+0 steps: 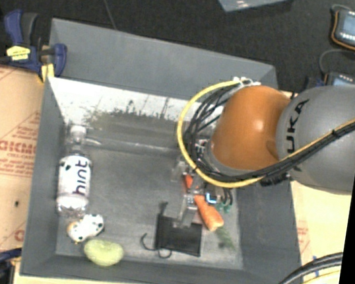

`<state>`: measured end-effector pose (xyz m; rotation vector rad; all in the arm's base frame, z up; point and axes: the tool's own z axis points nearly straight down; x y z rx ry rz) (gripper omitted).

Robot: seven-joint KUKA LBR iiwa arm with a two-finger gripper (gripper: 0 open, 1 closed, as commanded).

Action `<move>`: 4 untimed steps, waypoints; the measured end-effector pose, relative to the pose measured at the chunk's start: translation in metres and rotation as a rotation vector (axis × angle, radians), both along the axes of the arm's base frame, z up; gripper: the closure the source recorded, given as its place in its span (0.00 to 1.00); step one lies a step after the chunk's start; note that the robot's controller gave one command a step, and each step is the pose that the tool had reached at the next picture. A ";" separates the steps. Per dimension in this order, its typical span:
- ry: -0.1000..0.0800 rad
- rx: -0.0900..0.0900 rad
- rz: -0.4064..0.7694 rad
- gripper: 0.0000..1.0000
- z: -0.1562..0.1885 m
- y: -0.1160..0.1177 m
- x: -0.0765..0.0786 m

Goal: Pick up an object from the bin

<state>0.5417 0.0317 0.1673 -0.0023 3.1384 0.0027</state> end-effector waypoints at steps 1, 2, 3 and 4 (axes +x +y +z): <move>0.000 0.000 0.000 0.00 0.000 0.000 0.000; -0.006 -0.002 0.042 0.00 -0.011 -0.002 -0.003; 0.001 -0.002 0.305 0.00 -0.036 -0.013 -0.023; -0.011 -0.004 0.384 0.00 -0.077 -0.020 -0.046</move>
Offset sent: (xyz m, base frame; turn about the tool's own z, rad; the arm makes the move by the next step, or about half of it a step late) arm -0.0363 -0.0198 -0.0973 -0.2995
